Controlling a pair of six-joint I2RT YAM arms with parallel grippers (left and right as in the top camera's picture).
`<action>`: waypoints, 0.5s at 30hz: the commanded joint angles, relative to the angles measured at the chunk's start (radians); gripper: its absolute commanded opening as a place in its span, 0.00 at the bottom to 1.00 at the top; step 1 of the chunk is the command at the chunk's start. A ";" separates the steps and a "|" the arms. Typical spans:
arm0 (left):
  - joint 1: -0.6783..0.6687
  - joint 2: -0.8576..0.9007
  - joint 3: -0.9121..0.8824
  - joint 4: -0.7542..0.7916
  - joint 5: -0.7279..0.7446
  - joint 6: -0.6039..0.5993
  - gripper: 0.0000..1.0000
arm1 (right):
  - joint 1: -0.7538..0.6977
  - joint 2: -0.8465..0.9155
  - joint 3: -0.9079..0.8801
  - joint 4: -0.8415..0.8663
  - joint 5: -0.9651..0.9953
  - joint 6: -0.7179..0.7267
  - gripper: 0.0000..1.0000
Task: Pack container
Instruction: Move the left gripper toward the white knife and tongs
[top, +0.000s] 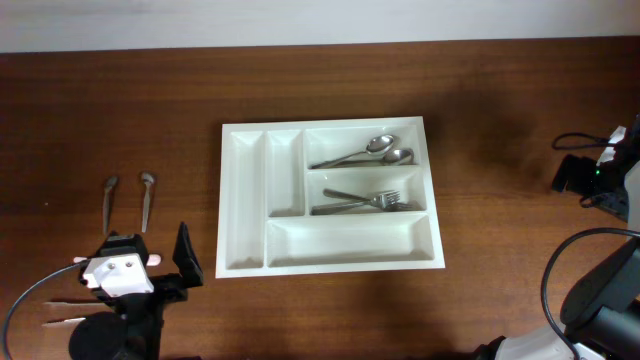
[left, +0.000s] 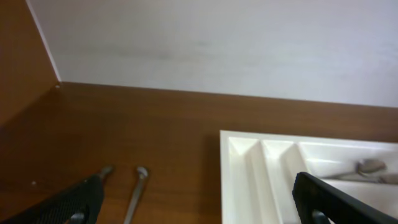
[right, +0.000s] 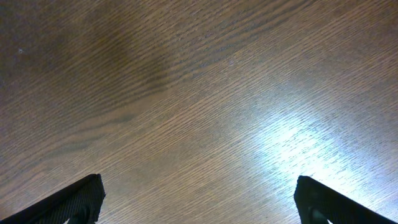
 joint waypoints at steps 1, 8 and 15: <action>-0.005 0.011 0.010 -0.040 0.048 0.011 0.99 | -0.006 -0.002 -0.005 0.000 0.005 0.009 0.99; -0.003 0.161 0.255 -0.307 -0.209 -0.287 0.99 | -0.006 -0.002 -0.005 0.000 0.005 0.009 0.99; -0.003 0.377 0.524 -0.624 -0.257 -0.275 0.99 | -0.006 -0.002 -0.005 0.000 0.005 0.009 0.99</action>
